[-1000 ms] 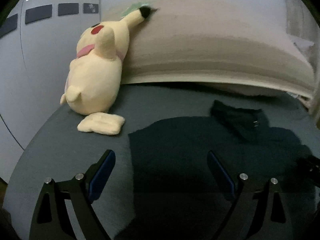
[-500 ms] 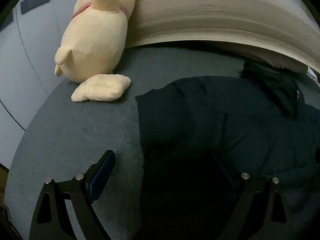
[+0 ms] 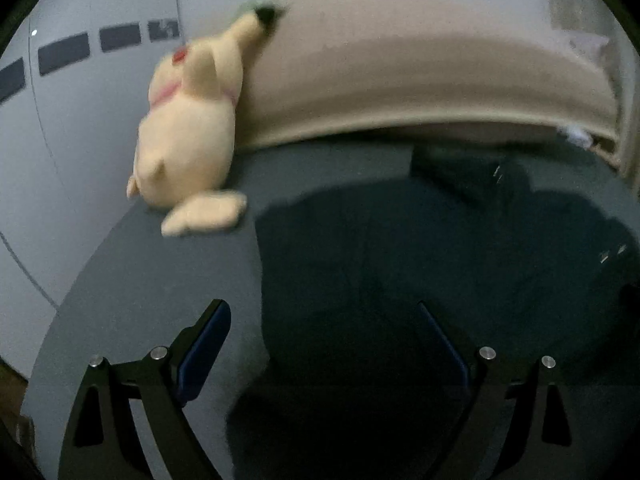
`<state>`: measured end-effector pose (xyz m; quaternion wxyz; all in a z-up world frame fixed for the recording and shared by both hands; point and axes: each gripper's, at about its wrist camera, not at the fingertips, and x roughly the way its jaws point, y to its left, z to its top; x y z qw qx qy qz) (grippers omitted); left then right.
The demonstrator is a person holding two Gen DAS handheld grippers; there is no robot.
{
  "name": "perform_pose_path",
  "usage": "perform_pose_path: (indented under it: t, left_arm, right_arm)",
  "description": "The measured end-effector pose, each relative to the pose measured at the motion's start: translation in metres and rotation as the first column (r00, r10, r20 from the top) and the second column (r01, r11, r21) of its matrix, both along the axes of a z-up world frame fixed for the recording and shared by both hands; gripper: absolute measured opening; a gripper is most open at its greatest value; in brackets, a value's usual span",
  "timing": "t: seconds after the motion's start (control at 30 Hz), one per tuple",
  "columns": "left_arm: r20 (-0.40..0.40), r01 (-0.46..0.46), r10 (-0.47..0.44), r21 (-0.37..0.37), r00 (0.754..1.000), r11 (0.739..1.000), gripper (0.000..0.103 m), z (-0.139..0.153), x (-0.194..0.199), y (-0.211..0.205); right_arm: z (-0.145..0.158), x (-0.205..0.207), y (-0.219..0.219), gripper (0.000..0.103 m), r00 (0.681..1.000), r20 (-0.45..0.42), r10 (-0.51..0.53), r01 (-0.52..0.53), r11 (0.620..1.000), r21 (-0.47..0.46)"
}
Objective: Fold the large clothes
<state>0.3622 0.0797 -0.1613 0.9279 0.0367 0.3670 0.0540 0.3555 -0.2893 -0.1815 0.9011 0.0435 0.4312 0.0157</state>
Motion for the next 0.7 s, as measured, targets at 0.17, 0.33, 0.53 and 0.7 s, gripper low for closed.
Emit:
perform_pose_path:
  t: [0.17, 0.33, 0.53, 0.7]
  left_arm:
    - [-0.088, -0.021, 0.016, -0.052, 0.996, 0.998, 0.094, -0.026, 0.008, 0.007]
    - [-0.024, 0.018, -0.02, -0.09, 1.0, 0.996, 0.094, -0.006, -0.009, 0.018]
    - [0.05, -0.018, 0.025, -0.127, 0.998, 0.992, 0.094, 0.018, -0.022, 0.057]
    - [0.011, -0.134, 0.14, -0.222, 0.99, 0.966, 0.094, 0.009, -0.017, 0.108]
  right_arm:
    - [-0.021, 0.007, -0.002, 0.087, 0.999, -0.045, 0.013, -0.012, 1.0, 0.025]
    - [-0.002, -0.003, -0.008, 0.087, 0.999, -0.027, 0.035, -0.033, 0.996, 0.078]
    - [0.043, -0.028, -0.085, 0.088, 0.989, 0.11, -0.101, 0.078, 0.979, 0.19]
    - [0.038, -0.022, -0.147, 0.088, 0.965, 0.062, -0.254, 0.23, 0.937, 0.263]
